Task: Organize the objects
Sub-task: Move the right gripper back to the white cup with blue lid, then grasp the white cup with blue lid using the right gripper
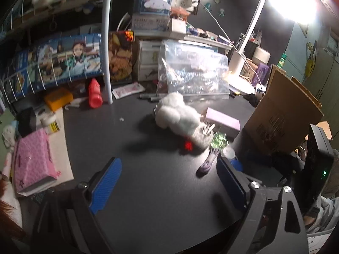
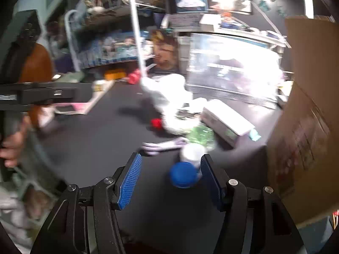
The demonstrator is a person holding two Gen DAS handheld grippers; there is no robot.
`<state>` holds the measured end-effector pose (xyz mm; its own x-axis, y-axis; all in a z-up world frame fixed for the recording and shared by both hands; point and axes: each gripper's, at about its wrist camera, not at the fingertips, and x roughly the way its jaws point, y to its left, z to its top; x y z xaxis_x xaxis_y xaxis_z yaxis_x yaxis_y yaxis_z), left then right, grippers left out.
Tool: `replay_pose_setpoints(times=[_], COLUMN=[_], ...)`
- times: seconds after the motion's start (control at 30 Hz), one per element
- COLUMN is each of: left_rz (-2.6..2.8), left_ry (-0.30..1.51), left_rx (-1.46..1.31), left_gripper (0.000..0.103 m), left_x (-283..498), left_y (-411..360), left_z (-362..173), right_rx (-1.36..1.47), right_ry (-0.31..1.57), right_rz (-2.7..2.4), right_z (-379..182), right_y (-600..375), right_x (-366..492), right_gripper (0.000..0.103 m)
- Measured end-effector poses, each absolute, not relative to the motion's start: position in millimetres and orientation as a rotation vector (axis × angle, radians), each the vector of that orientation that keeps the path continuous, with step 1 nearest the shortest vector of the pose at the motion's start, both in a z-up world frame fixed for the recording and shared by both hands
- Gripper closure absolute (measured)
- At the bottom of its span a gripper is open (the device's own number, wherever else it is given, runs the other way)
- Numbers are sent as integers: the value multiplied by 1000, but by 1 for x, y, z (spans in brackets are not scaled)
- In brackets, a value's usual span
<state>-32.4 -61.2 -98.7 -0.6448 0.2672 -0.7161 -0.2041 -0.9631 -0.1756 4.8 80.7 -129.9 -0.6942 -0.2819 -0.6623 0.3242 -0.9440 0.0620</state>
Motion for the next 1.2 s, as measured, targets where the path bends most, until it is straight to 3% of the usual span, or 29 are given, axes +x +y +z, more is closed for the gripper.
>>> replay_pose_setpoints(times=[0.17, 0.33, 0.7, 0.97, 1.13, 1.2], left_rz=[2593, 2585, 2503, 2410, 2309, 2284], left_ry=[-145, -183, -175, -208, -254, -262], left_rx=[-1182, -1210, -1224, -1238, -1231, -1239], left_gripper=[13, 13, 13, 13, 28, 39], left_x=[-35, -41, -50, -56, -60, -61], left_y=[-61, -64, -48, -41, -43, -42], left_z=[-107, -114, -114, -102, -84, -77], right_rx=[1065, 1105, 1097, 950, 867, 832], right_ry=[127, 137, 150, 203, 247, 282], right_rz=[-2643, -2663, -2578, -2500, -2422, -2406], right_z=[-141, -149, -147, -114, -85, -76], right_y=[80, 85, 88, 72, 56, 49], right_x=[-7, -16, -7, 7, 9, 10], right_gripper=[49, 69, 74, 75, 75, 75])
